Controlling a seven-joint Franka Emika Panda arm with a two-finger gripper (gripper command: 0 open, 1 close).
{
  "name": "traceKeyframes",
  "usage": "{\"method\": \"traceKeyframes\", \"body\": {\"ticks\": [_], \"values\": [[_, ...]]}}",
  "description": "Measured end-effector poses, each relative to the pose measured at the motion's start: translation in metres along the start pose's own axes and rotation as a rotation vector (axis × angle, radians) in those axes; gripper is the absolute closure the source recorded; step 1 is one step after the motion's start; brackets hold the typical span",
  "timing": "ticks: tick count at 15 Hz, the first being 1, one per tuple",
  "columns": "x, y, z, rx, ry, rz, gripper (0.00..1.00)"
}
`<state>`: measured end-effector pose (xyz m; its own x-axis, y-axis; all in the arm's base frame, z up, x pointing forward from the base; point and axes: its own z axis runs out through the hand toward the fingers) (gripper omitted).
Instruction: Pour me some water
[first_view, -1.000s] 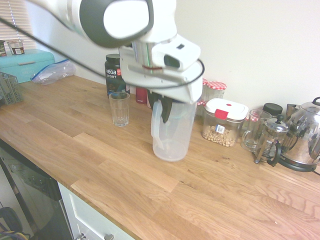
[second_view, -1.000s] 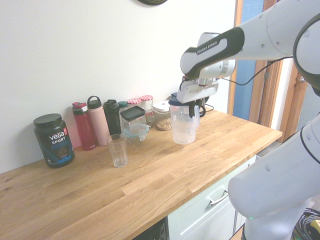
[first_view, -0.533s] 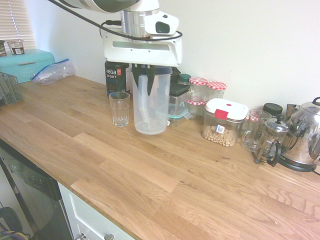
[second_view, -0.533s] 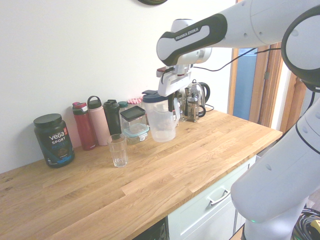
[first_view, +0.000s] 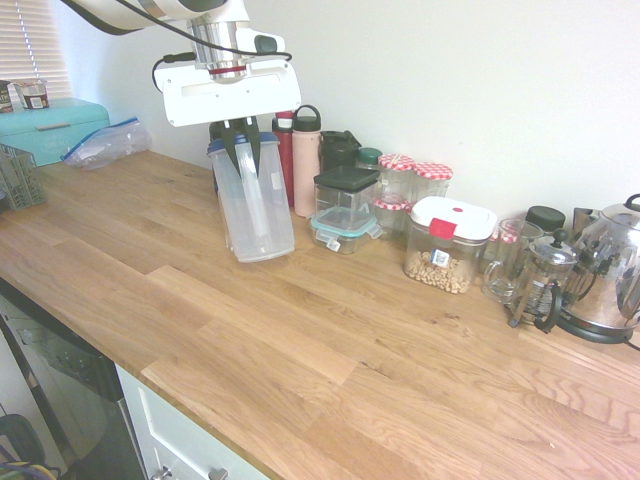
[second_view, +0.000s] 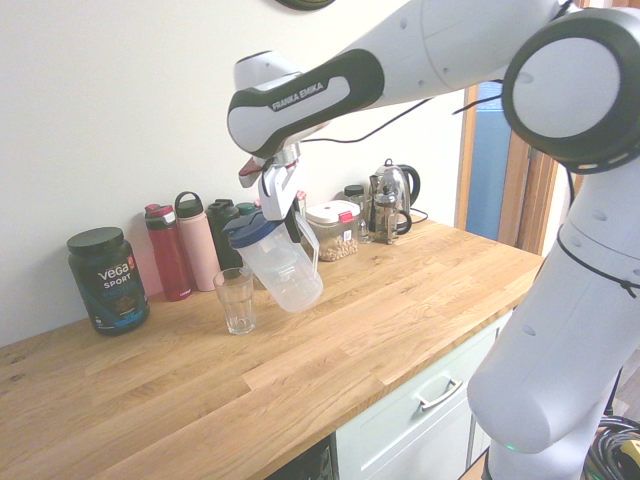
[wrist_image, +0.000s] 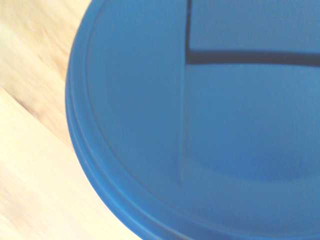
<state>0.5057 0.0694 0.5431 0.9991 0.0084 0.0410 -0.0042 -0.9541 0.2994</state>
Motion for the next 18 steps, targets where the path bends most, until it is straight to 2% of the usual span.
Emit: {"method": "traceKeyframes", "body": {"ticks": [4,9,12,16,18], "values": [[0.018,-0.016,-0.011,-0.207,-0.049,-0.145,1.0],[0.033,-0.051,0.014,-0.473,-0.09,-0.312,1.0],[0.036,-0.065,0.016,-0.518,-0.092,-0.343,1.0],[0.039,-0.074,0.008,-0.523,-0.087,-0.348,1.0],[0.04,-0.069,0.002,-0.5,-0.064,-0.315,1.0]]}}
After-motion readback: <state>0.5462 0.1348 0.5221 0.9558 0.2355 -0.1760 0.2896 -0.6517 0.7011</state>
